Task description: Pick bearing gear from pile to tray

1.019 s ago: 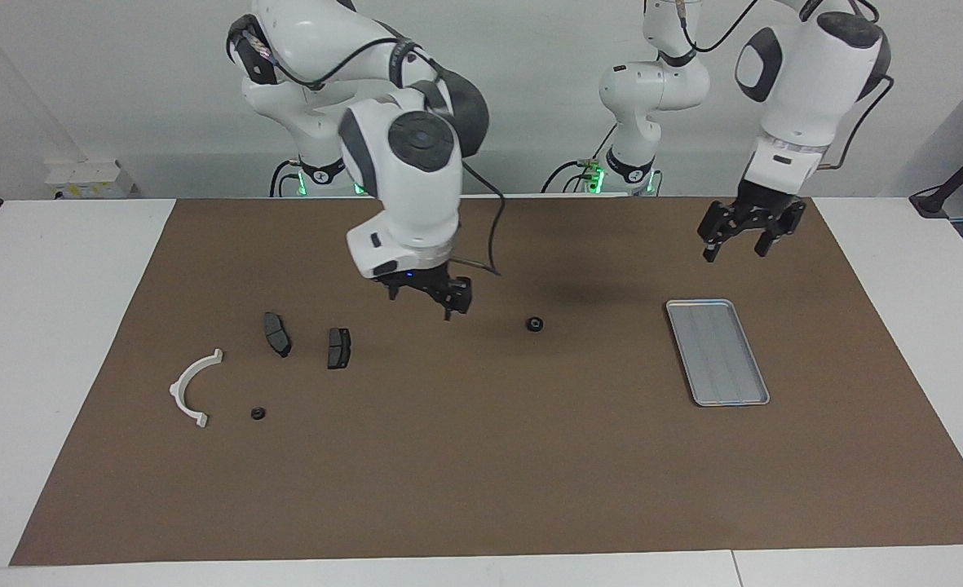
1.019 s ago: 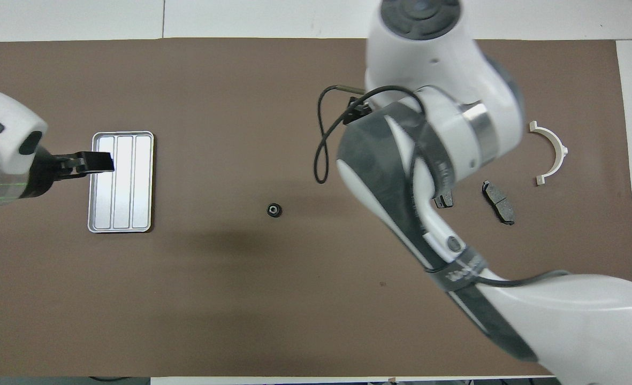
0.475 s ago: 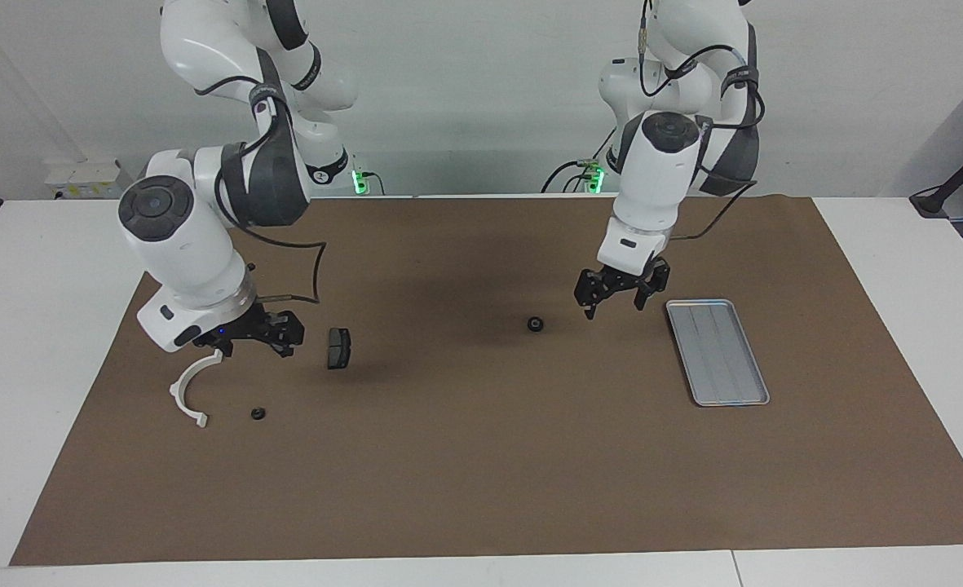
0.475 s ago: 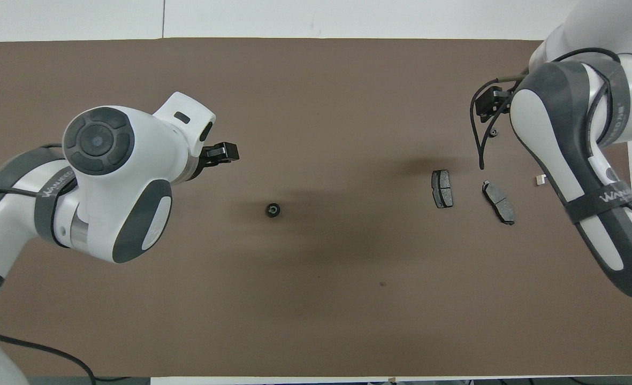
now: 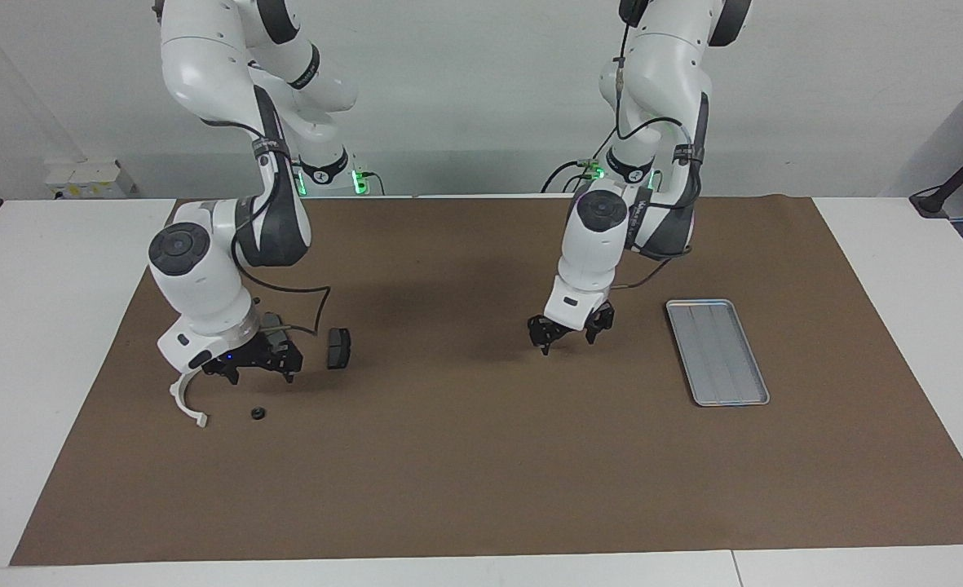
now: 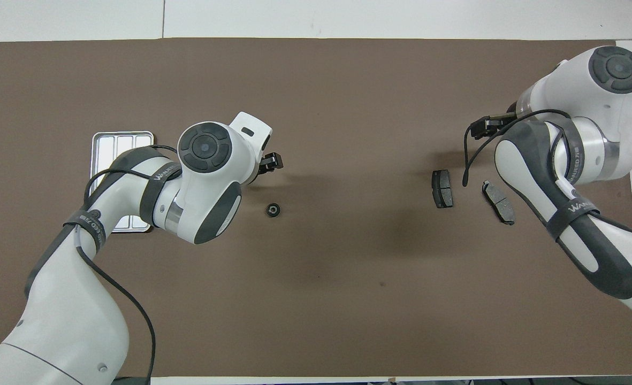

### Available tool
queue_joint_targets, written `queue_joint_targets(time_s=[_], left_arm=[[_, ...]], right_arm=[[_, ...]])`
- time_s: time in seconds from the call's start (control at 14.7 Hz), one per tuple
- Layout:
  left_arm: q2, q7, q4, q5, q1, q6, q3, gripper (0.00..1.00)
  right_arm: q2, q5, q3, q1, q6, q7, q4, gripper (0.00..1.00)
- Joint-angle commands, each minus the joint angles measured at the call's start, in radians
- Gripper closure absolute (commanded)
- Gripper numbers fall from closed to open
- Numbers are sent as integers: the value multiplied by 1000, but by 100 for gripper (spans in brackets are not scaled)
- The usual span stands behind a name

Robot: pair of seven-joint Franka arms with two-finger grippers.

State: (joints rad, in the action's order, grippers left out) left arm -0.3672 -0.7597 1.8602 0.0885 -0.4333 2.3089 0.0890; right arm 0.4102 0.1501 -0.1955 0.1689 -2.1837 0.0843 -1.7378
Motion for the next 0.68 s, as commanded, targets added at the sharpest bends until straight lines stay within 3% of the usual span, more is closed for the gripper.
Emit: queue_joint_targets(time_s=[0.0,0.27,0.61], left_arm=[[-10,-67,-29,27,-37,-2,-20,1],[-9,-142,-10,34,-59,-17,-18,1],[20,-147,79,36,-78,-10,-18,2]], right_arm=[[41,38,-13,37,-96,-26,-20,0],[99,40,-12,54,-177,-46,-12,0],[121,49,-10,40,-163,30,7,4]])
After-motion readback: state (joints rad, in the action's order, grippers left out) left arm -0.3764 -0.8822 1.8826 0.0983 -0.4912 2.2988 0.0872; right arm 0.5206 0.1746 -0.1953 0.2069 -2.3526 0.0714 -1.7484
